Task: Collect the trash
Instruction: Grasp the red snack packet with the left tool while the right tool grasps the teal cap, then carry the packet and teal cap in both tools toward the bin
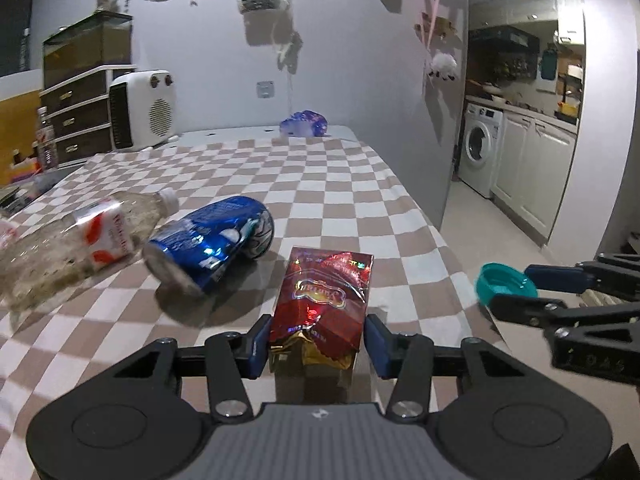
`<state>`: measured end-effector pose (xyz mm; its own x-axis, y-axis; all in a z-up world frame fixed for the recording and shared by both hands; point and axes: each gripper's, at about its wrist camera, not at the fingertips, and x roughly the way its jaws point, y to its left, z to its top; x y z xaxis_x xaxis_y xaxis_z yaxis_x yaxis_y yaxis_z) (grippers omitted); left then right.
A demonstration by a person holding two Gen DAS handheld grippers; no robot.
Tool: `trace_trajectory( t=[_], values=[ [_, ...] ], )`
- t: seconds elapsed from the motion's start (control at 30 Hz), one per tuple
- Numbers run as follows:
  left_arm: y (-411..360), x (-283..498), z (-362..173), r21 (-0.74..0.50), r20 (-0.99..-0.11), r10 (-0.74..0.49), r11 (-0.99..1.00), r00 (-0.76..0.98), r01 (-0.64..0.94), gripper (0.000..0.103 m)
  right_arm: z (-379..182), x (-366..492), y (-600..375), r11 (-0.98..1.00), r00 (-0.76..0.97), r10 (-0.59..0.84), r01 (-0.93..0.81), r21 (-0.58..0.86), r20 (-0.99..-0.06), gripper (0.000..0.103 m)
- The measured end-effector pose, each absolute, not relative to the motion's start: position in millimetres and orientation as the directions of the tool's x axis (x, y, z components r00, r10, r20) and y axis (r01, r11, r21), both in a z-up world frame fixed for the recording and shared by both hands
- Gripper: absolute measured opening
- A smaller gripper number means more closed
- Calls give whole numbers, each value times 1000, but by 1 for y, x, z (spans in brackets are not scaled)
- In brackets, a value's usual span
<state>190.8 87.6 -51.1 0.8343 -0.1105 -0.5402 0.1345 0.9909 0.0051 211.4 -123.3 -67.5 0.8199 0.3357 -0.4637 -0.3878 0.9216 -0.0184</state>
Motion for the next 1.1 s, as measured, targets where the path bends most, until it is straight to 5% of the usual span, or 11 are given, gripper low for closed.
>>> trace_trajectory(
  t=[0.53,1.1],
  values=[
    [62,124,-16,4,-494,-110,992,863,128,50,-31,138,-167,951,870,281,-309,-3,-405,48],
    [-50,84,-12,-9,-497,-234,964,836,264,50,-19,72,-258,988,911,141,-153,0,-387,48]
  ],
)
